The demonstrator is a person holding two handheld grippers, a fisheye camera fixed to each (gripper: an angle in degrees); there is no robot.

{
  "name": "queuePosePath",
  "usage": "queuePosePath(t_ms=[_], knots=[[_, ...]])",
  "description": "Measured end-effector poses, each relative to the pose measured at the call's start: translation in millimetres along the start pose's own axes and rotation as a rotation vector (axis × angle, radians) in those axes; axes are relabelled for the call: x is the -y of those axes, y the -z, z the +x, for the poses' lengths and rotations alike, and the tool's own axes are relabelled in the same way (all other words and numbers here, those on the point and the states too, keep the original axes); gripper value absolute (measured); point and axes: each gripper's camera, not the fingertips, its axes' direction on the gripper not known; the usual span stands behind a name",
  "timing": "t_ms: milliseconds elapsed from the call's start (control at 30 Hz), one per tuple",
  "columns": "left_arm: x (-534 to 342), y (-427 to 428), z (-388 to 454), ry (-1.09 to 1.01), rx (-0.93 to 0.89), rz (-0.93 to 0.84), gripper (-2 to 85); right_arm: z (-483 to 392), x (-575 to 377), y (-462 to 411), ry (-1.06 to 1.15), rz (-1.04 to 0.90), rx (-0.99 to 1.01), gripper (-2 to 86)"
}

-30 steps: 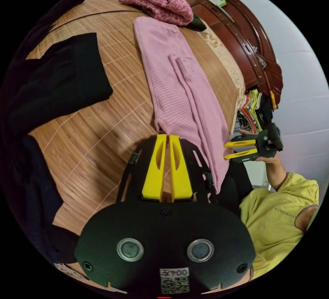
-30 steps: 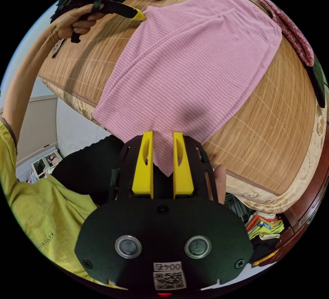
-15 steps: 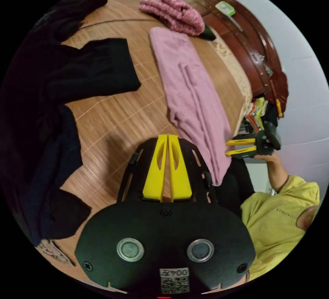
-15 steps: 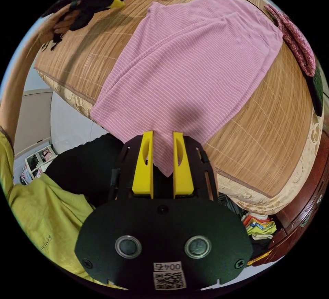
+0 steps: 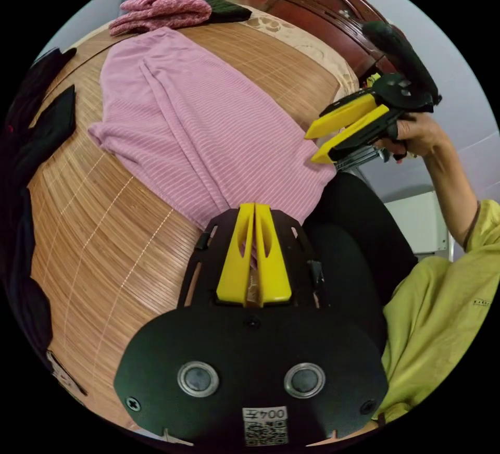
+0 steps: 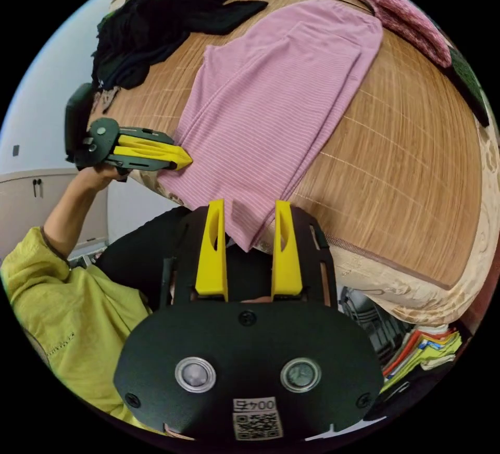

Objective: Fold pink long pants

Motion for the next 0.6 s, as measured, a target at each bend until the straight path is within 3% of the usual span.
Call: queuePosePath(t_ms=[100,333,600], knots=[[1,4,10,0.003,0.023,-0.021,0.6,13,-13,-2,-0.009,0.024,-0.005,13.0],[-6,18,18,0.036,0.008,-0.043,0.7,16,-12,-17,0.076,-0.14,-0.189,11.0],[-18,32,24,0.034,0.011,-0.043,0.8,42,-41,-9,0.154,-0.04,-0.14,10.6]])
